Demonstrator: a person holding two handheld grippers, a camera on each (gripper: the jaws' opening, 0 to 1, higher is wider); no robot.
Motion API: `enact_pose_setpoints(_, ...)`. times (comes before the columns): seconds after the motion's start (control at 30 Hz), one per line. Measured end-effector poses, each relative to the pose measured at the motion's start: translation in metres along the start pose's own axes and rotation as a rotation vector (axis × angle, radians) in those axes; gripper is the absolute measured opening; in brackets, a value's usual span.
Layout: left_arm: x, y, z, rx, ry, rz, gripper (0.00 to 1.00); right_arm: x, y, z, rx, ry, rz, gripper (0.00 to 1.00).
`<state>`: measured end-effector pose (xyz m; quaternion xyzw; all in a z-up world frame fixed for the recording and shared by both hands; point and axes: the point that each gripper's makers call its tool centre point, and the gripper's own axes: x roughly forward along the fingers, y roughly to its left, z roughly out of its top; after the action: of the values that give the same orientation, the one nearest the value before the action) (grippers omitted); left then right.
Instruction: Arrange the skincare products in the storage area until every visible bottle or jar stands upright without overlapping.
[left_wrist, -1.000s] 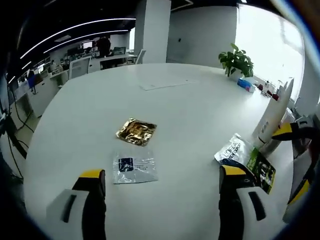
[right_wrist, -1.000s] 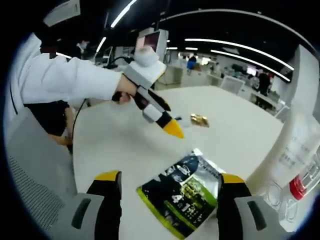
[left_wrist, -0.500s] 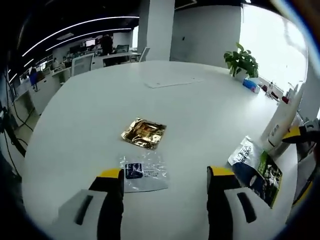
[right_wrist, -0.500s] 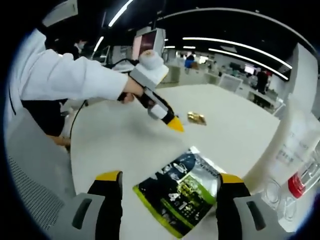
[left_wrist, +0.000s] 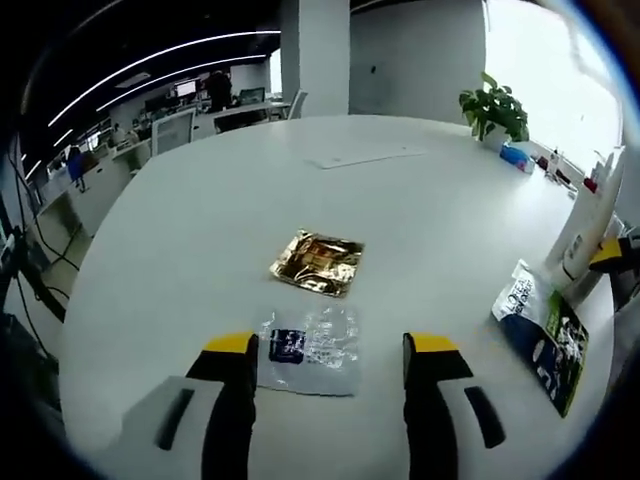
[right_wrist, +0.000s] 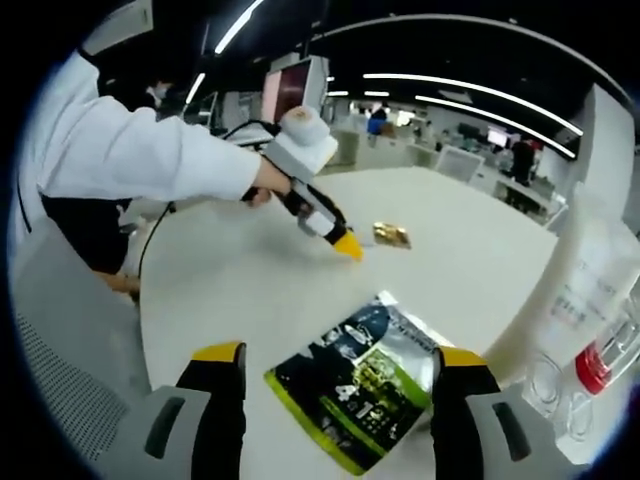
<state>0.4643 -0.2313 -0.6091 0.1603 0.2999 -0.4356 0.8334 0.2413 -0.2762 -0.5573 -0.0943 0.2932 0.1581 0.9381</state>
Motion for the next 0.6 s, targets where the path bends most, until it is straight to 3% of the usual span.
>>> enact_pose_setpoints(0.4, 0.005, 0.014, -0.002, 0.023, 0.009, 0.006, 0.60, 0.000, 0.000, -0.002, 0.005, 0.007, 0.003, 0.78)
enact_pose_setpoints(0.6, 0.006, 0.016, -0.002, 0.017, 0.024, -0.018, 0.53, 0.002, 0.001, -0.004, 0.006, 0.012, 0.007, 0.78)
